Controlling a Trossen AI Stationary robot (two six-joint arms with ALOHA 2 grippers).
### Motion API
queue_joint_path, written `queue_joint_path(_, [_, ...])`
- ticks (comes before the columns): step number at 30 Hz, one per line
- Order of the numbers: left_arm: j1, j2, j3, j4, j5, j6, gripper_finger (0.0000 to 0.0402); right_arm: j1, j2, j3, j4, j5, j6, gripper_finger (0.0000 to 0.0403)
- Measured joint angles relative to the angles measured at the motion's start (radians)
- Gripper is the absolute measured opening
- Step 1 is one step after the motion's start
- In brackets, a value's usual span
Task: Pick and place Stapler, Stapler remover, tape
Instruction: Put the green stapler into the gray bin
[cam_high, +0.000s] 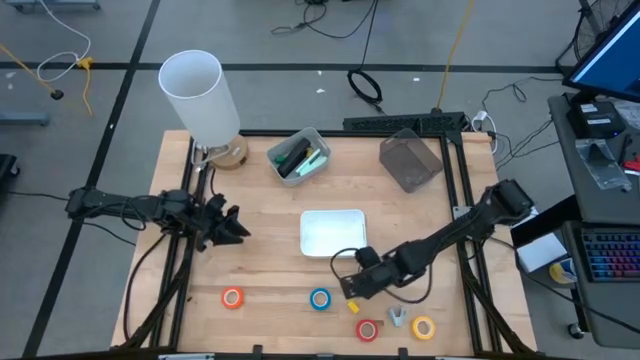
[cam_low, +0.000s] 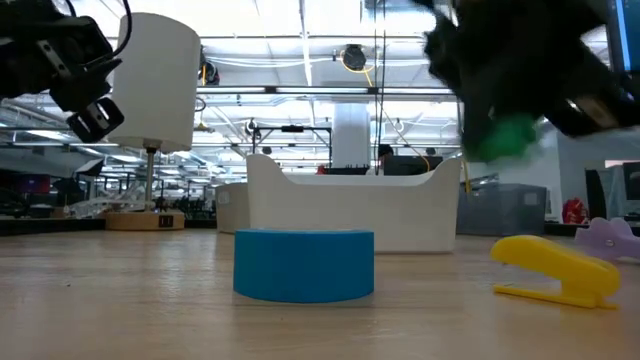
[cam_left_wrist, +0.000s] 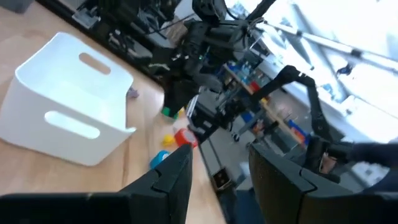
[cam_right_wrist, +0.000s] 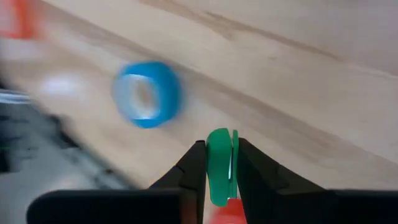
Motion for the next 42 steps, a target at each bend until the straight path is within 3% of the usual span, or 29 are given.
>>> queue_joint_path(5, [0.000, 0.000, 0.000, 0.085, -0.087, -0.069, 0.0157, -0.018, -0.104, 0.002, 0.129, 0.171, -0.058, 0.0060])
queue_joint_path(9, [0.000, 0.000, 0.000, 0.149, -0.165, -0.085, 0.0157, -0.063, -0.168, 0.002, 0.236, 0.328, -0.213, 0.0057])
queue_joint_path(14, [0.000, 0.000, 0.000, 0.202, -0.228, -0.075, 0.0157, -0.171, -0.202, 0.004, 0.407, 0.378, -0.487, 0.0057])
queue_joint_path(20, [0.000, 0.017, 0.000, 0.274, -0.249, -0.080, 0.0157, -0.326, -0.202, 0.004, 0.596, 0.260, -0.745, 0.0056])
queue_joint_path(28, [-0.002, 0.138, 0.026, 0.377, -0.353, -0.081, 0.0157, -0.481, -0.194, 0.003, 0.690, 0.075, -0.839, 0.0056])
queue_joint_path(37, [-0.009, 0.452, 0.252, 0.375, -0.515, 0.132, 0.0157, -0.564, -0.193, 0.003, 0.704, -0.018, -0.916, 0.0055])
queue_joint_path(42, [-0.004, 0.661, 0.413, 0.372, -0.521, 0.234, 0.0157, -0.591, -0.193, 0.003, 0.704, -0.081, -0.952, 0.0055])
